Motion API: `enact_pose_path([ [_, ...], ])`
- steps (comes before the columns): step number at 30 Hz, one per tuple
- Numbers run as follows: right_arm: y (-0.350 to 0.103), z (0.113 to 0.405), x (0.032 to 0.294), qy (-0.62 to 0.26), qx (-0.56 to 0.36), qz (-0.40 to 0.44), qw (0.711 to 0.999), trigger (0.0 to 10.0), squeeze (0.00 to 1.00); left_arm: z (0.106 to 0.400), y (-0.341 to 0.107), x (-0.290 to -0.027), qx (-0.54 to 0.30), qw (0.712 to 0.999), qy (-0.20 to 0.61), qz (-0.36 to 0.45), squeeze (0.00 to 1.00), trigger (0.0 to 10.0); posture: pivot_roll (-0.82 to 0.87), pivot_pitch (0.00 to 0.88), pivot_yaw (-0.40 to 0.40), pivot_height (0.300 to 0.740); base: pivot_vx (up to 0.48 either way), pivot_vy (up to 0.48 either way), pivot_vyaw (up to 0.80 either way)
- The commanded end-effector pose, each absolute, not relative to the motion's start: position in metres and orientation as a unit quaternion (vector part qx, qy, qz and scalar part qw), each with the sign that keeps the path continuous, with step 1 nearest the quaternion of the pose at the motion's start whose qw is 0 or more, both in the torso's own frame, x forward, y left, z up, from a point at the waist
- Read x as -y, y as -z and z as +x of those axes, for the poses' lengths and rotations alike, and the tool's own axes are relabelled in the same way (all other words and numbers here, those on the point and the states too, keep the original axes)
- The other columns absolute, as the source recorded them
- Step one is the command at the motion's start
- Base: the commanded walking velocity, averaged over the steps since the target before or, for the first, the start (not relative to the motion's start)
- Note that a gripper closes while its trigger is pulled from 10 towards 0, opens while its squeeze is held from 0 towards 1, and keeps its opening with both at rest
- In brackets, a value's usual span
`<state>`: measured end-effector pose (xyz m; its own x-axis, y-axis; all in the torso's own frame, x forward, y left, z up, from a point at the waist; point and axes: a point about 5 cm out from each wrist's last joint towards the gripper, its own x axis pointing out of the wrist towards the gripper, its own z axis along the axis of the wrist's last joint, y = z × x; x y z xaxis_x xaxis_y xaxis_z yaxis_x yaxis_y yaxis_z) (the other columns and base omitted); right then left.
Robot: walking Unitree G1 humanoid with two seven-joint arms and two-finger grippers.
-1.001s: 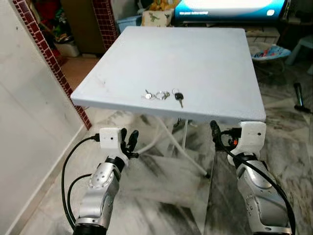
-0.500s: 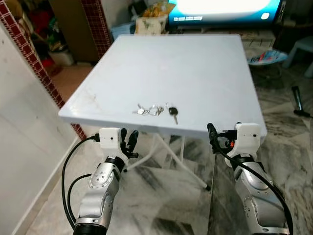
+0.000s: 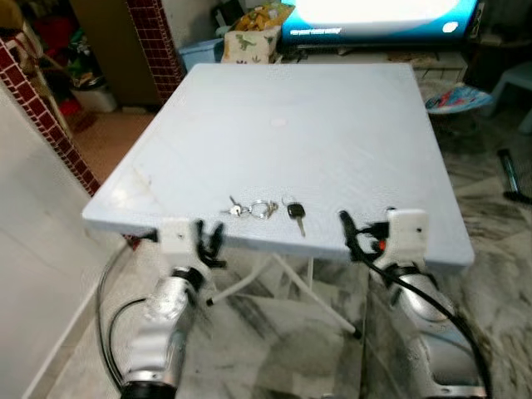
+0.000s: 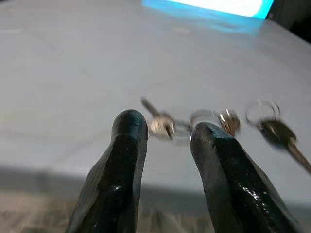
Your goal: Hang keys on a hook
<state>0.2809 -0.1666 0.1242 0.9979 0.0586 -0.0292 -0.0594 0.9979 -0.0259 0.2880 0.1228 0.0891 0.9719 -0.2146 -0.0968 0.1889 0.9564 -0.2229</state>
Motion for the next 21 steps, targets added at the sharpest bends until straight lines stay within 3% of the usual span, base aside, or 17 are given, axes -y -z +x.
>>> enact_pose_path([
  [1, -0.131, 0.282, 0.156, -0.047, -0.003, -0.002, 0.999, 10.0, 0.00, 0.286, -0.086, -0.134, -0.069, 0.988, 0.093, -0.100, 0.00, 10.0, -0.13, 0.086, 0.074, 0.740, 0.000, 0.000, 0.00],
  [8, -0.132, 0.280, 0.153, -0.057, -0.001, -0.006, 0.998, 10.0, 0.00, 0.271, -0.083, -0.134, -0.091, 0.980, 0.144, -0.100, 0.00, 10.0, -0.13, 0.088, 0.077, 0.740, 0.000, 0.000, 0.00],
  [15, -0.132, 0.276, 0.142, -0.092, -0.001, -0.006, 0.996, 10.0, 0.00, 0.233, -0.074, -0.136, -0.144, 0.954, 0.242, -0.099, 0.00, 10.0, -0.10, 0.095, 0.084, 0.740, 0.000, 0.000, 0.00],
  [21, -0.123, 0.275, 0.132, -0.131, -0.031, -0.005, 0.991, 10.0, 0.00, 0.214, -0.066, -0.136, -0.169, 0.939, 0.295, -0.056, 0.00, 10.0, -0.09, 0.088, 0.087, 0.740, 0.000, 0.000, 0.00],
])
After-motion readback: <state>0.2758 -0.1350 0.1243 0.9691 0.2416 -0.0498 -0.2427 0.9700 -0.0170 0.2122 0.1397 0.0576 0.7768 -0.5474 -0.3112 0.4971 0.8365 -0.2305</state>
